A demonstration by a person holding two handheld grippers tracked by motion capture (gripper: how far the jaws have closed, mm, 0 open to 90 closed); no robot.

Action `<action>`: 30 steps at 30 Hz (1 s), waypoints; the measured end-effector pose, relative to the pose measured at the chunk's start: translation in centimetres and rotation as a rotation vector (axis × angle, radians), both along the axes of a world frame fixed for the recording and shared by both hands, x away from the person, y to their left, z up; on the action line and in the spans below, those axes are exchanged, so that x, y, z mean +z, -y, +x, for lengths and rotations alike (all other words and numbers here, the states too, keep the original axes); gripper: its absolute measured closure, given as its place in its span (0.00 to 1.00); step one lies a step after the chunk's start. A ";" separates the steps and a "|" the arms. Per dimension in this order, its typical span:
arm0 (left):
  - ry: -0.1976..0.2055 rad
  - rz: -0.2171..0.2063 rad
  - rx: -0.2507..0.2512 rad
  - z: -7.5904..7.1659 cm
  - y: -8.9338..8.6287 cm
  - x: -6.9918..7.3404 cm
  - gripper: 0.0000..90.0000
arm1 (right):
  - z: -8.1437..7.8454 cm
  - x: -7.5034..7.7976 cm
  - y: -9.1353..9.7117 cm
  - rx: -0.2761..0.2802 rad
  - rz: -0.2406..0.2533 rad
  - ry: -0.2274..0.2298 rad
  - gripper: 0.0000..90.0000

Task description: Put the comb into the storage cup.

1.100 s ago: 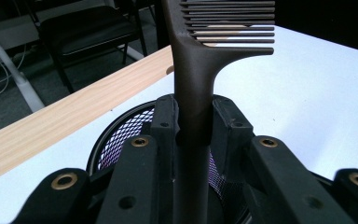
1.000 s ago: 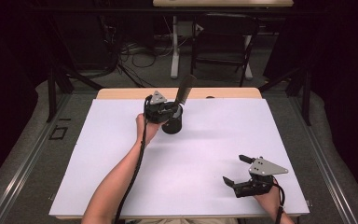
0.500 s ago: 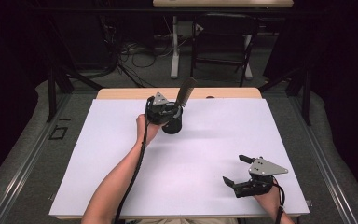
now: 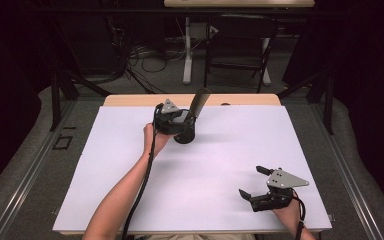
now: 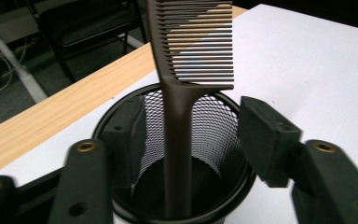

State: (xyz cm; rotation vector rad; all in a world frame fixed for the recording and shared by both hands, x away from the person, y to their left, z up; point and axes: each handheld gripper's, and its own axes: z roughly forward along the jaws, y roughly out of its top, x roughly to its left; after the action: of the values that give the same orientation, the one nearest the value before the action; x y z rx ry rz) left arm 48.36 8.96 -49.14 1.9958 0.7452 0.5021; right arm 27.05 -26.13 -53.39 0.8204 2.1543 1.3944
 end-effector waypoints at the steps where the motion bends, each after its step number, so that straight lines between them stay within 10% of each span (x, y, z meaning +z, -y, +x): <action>1: 0.004 -0.003 0.000 -0.1 -0.1 0.1 0.44 | 0.0 0.0 0.0 0.001 -0.003 0.001 0.02; 10: 0.022 -0.039 -0.007 -1.2 -0.6 1.4 0.31 | 0.0 0.0 0.0 0.003 -0.006 -0.003 0.02; 30: 0.007 0.019 -0.007 -3.9 -2.4 3.1 0.02 | 0.0 0.0 -0.1 0.008 -0.003 -0.002 0.02</action>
State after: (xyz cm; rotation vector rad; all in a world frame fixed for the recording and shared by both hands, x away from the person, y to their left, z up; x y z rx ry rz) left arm 44.49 11.37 -46.06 2.0128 0.7316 0.5130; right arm 27.09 -26.06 -53.37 0.8135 2.1620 1.3949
